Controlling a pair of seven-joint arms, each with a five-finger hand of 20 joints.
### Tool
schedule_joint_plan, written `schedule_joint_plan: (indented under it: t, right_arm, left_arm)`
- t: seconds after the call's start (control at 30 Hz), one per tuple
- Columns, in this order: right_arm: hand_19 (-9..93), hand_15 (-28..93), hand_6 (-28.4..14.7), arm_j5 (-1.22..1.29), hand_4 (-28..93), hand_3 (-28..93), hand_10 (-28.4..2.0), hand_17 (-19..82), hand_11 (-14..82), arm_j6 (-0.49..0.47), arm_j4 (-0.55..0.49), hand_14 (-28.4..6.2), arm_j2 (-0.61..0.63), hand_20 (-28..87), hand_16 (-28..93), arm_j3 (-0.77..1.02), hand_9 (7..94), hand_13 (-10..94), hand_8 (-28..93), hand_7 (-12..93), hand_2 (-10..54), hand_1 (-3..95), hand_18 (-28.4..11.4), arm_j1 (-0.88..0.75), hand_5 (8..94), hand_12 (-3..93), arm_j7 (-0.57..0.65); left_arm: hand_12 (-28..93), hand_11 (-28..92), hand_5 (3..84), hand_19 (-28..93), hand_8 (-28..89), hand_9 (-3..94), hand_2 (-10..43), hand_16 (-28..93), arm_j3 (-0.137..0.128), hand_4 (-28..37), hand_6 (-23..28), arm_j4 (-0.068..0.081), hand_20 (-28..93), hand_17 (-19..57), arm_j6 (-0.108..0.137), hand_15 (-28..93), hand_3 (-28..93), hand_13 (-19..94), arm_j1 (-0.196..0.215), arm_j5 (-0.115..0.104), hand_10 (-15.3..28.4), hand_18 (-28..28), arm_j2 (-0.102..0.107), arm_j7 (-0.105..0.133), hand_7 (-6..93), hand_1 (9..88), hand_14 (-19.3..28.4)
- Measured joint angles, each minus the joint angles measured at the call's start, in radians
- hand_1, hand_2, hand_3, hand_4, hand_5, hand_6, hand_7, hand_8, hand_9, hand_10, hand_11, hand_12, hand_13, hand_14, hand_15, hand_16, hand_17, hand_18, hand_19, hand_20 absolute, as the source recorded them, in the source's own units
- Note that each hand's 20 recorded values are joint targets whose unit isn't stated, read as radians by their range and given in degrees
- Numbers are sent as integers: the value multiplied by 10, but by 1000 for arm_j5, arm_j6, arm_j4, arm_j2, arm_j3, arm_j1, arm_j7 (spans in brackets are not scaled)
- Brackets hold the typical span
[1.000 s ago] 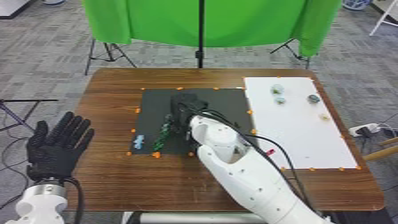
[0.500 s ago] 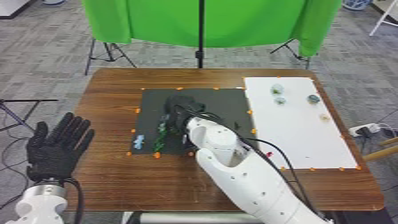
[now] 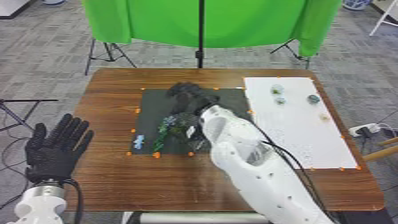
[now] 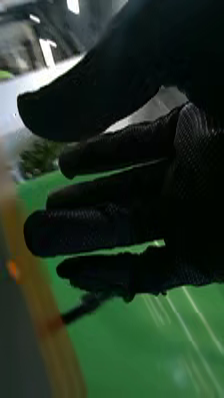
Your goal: Arrange flowers
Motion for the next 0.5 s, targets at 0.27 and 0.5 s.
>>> schedule_joint_plan:
  t: [0.27,0.5]
  right_arm:
    - [768,567,-34,44,-283,734,-153,240,95,30,-189,-132,157,375,206,240,496,537,-104,86,-95,471,-215,-121,479,143,123]
    - [763,540,-32,47,-283,728,-137,229,81,7,-219,-130,357,376,194,558,473,520,-100,82,-95,466,-216,-308,470,142,205]
  left_arm:
    - [111,180,506,355,-88,451,130,-41,1,-283,95,1,145,-41,0,295,680,387,-1,1,142,141,-6,1,98,278,139]
    - [111,180,506,355,-87,451,130,-41,-24,-283,94,-14,145,-41,-1,296,680,387,32,1,142,142,-8,21,98,278,139]
